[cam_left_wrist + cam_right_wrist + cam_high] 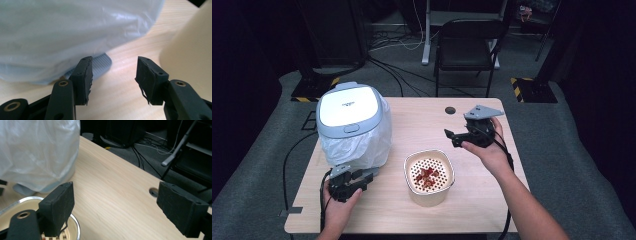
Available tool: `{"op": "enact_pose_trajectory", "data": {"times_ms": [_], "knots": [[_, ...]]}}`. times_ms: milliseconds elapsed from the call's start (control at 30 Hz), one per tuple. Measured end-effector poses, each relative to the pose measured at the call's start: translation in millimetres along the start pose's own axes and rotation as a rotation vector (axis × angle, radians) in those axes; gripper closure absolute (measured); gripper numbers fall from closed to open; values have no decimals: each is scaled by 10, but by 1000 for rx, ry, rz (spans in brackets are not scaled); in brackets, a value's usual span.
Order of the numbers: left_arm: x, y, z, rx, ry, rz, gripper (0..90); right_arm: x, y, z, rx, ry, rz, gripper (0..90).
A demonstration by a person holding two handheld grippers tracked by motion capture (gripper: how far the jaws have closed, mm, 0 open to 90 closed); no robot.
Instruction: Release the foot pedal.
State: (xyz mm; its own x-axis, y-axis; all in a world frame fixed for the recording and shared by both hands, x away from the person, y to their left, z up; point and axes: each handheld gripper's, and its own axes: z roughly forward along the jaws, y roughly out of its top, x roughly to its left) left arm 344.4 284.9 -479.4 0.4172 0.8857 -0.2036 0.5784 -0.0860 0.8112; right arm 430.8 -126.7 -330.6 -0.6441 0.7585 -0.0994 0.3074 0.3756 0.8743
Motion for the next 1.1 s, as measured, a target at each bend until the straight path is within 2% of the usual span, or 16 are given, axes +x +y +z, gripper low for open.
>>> {"op": "enact_pose_trajectory", "data": {"times_ms": [33,100,133,167,233,267,300,333,400,600,700,867,900,967,1033,1100], "knots": [[-66,-25,-4,-10,-4,-104,464,-22,-76,-15,3,-8,10,144],[-63,-33,-13,-8,-6,-104,463,-46,-154,-24,-1,-15,17,145],[-40,-44,-30,-2,-13,-99,463,-65,-214,-31,0,-20,21,145],[-22,-51,-35,-6,-8,-96,452,-108,-414,-68,12,-30,54,147],[50,-71,-60,4,-13,-48,447,-129,-555,-108,0,-41,80,152],[63,-84,-67,7,-15,-49,446,-135,-615,-127,-1,-45,90,153],[100,-92,-81,10,1,-10,444,-145,-696,-149,-6,-51,102,154],[123,-100,-91,23,0,-5,443,-156,-774,-167,-8,-58,114,154],[136,-128,-91,17,12,-29,435,-170,-921,-195,-17,-76,132,154],[178,-161,-110,22,37,-12,428,-126,-1273,-175,17,-146,133,154],[210,-203,-100,16,50,-11,426,-112,-1389,-138,37,-151,140,154],[309,-252,-91,37,74,-29,426,-118,-1574,-68,38,-152,154,154],[343,-257,-90,57,81,-15,425,-118,-1623,-51,48,-159,144,154],[387,-272,-78,61,103,-21,422,-131,-1715,-10,77,-152,158,154],[424,-279,-82,60,127,-6,400,-164,-1802,33,101,-142,193,154],[465,-293,-68,71,158,17,381,-187,-1852,67,119,-149,194,153]]}}
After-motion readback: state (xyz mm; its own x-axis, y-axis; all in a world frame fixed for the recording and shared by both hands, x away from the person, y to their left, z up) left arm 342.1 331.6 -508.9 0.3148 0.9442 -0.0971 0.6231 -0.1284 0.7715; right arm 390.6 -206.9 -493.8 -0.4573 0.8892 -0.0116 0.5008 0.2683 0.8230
